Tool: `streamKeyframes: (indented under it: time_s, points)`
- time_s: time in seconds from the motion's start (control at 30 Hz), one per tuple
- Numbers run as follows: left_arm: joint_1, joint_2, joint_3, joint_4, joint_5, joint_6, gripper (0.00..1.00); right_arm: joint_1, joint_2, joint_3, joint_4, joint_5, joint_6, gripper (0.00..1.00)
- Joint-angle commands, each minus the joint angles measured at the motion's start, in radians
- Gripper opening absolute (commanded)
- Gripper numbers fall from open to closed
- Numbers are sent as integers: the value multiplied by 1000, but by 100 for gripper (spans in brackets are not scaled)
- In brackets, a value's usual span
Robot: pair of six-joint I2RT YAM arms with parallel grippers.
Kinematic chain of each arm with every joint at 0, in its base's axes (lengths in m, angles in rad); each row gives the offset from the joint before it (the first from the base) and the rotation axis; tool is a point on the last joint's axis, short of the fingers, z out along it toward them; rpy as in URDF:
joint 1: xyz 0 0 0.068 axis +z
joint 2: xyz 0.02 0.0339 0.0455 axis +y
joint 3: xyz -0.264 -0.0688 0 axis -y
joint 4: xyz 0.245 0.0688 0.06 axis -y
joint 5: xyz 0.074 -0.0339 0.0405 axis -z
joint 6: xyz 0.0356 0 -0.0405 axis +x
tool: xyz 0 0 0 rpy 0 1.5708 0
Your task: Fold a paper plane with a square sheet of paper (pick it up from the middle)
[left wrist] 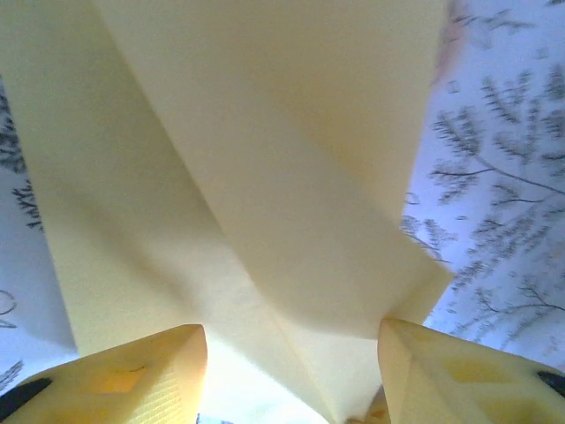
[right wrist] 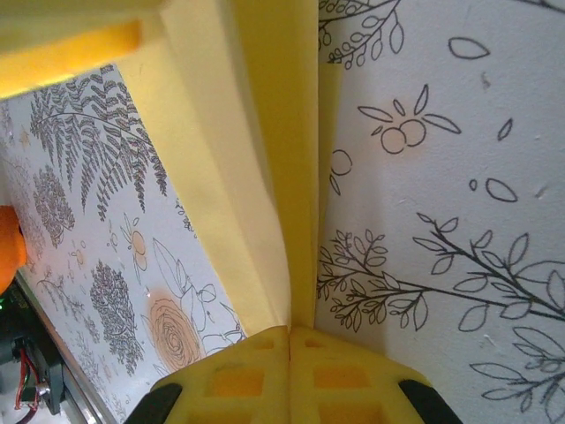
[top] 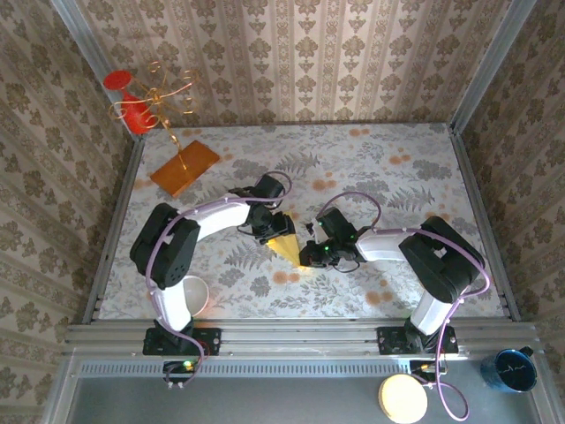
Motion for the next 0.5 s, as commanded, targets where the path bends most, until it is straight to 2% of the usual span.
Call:
streamKeyframes:
  time_s: [0.0,0.2,0.47]
  points:
    - [23,-85,-35,23,-3,51,54,-9,23,5,-31,-30,2,8]
    - [27,-82,-83,84,40,51,46,-19,22,4,-22,-47,5,9]
    - [26,-24,-68,84,43,56,38,-25,29,11,-17,-60,8,9]
